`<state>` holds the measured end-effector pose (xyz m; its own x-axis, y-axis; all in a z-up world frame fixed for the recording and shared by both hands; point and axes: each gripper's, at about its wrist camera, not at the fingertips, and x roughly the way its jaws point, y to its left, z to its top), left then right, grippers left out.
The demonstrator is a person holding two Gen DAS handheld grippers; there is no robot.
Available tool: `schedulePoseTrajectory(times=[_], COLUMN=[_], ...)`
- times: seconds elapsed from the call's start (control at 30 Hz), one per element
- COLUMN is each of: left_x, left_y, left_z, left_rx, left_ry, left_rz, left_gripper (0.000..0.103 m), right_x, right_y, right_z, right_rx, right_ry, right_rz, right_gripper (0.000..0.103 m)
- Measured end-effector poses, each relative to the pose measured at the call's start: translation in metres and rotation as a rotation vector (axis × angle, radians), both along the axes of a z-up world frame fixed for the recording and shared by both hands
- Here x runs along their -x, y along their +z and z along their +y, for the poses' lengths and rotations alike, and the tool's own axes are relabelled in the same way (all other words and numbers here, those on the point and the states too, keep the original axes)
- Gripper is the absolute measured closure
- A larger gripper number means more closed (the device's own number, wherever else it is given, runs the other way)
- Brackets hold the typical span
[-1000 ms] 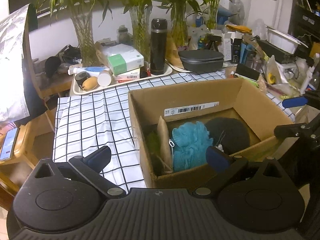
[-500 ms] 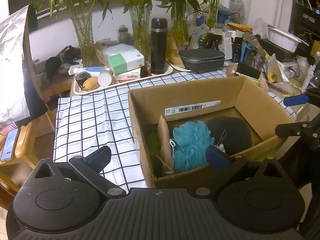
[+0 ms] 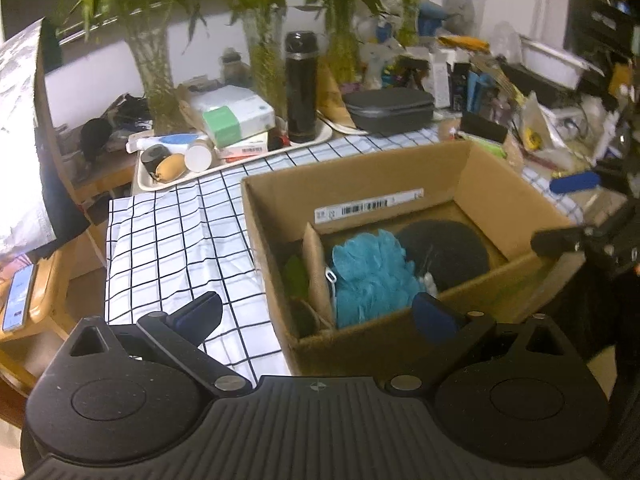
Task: Organize soft objects
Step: 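Withdraw both open grippers from the box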
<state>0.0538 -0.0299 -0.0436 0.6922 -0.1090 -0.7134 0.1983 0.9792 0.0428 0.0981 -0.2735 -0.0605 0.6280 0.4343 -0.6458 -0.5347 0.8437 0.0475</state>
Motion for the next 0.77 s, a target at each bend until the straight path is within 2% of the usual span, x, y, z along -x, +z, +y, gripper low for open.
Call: schedulePoseTrajectory(times=[0.77], left_x=[0.0048], left_y=[0.0038], left_z=[-0.0063], left_rx=[-0.003], left_ry=[-0.008], left_rz=[-0.013], left_gripper=[0.0], right_x=[-0.0002], right_y=[0.0006], right_z=[0.0001], right_rx=[0.003], right_ry=[0.0], right_rz=[-0.003], right_gripper=[0.0])
